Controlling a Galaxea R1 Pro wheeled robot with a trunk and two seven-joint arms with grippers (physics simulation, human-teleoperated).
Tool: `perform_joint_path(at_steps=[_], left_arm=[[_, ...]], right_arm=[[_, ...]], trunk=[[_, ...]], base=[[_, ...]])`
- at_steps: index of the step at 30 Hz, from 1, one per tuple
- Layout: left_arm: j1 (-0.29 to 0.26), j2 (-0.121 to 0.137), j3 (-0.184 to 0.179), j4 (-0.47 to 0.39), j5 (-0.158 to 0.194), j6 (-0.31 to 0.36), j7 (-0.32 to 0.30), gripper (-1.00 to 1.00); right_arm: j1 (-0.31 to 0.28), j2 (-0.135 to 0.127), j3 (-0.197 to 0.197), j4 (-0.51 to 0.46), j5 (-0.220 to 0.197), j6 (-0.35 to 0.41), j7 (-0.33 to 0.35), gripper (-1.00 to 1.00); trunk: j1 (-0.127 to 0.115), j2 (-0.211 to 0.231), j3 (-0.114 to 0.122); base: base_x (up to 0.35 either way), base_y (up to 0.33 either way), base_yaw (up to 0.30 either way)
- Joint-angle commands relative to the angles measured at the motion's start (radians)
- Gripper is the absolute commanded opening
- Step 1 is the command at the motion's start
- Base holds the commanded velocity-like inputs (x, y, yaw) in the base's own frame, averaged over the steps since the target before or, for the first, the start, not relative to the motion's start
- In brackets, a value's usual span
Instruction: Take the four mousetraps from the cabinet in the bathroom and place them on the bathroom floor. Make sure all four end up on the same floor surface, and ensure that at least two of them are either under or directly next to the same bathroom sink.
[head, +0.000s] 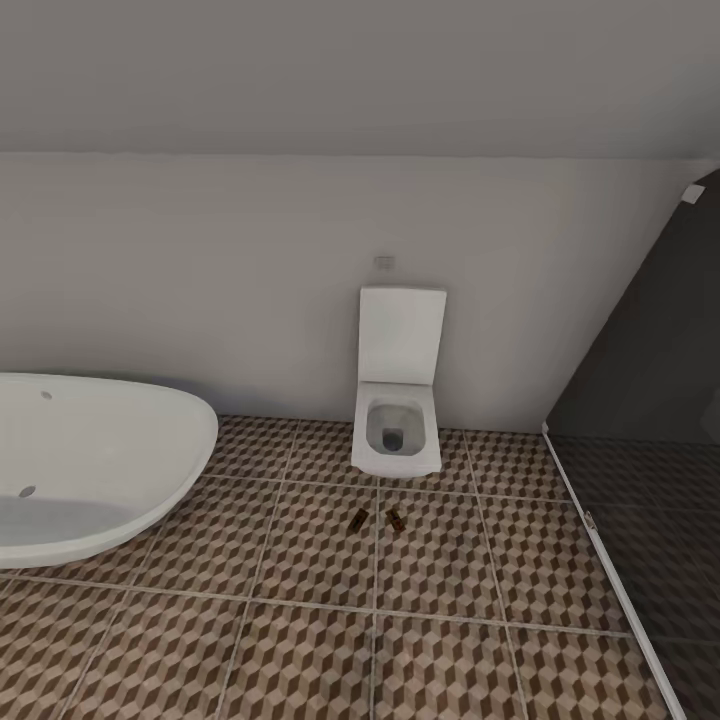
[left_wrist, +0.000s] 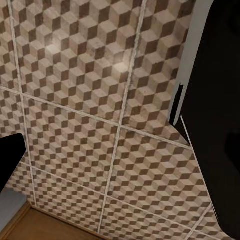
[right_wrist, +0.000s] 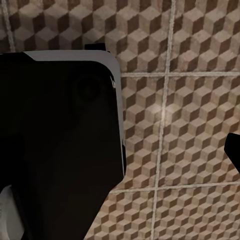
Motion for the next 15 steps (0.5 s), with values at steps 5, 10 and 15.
perform_joint_path(at_steps=[5, 10, 15], left_arm=[[-0.001, -0.001, -0.006, 0.003, 0.004, -0.004, 0.0, 1.0], [-0.001, -0.001, -0.006, 0.003, 0.004, -0.004, 0.0, 1.0], [-0.001, -0.001, -0.006, 0.003, 0.004, -0.004, 0.0, 1.0]], right_arm=[[0.0, 0.0, 0.009, 0.0, -0.008, -0.002, -0.003, 1.0], [0.0, 0.0, 0.009, 0.0, -0.008, -0.002, -0.003, 1.0], [0.0, 0.0, 0.009, 0.0, -0.008, -0.002, -0.003, 1.0]], trunk=[[0.0, -0.002, -0.002], [0.0, -0.002, -0.002], [0.0, -0.002, -0.002]], base=[[0.0, 0.0, 0.0], [0.0, 0.0, 0.0], [0.0, 0.0, 0.0]])
